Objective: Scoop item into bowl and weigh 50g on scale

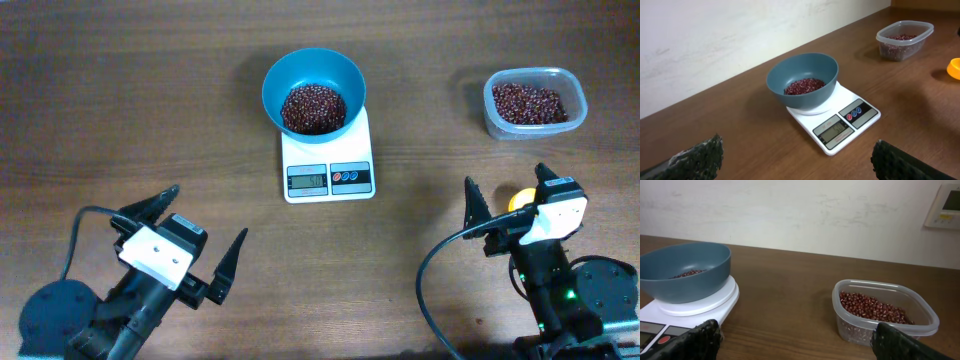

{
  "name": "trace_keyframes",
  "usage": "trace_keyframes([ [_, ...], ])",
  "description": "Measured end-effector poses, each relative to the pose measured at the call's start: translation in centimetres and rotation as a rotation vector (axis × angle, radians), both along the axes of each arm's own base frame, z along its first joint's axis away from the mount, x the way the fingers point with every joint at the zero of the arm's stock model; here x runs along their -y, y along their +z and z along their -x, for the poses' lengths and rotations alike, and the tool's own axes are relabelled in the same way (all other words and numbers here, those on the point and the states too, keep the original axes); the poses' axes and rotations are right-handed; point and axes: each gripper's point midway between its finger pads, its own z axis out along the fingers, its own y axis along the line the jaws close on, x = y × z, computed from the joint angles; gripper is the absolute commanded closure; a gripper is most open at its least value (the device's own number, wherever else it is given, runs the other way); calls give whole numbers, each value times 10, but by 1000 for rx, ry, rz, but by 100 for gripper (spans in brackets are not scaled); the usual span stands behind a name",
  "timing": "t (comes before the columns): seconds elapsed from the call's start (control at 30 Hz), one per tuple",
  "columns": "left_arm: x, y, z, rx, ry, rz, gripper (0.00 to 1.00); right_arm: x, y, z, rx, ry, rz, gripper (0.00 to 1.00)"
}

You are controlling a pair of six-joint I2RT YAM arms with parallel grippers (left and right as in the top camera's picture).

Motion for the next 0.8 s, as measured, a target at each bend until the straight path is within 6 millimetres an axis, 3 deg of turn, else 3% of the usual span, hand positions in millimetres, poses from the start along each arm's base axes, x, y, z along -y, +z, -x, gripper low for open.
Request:
trace_keyframes([
  [0.2,-15,-10,-2,46,91,-3,1,0,0,0,0,0,0,1],
  [0.4,-33,-24,-16,73,188,-7,1,0,0,0,0,0,0,1],
  [0.53,-40,-23,-19,50,245,72,1,0,0,0,0,0,0,1],
  [0.7,-51,-42,-35,107,300,100,1,0,0,0,0,0,0,1],
  [0.8,-51,-30,-36,167,297,113,1,0,0,0,0,0,0,1],
])
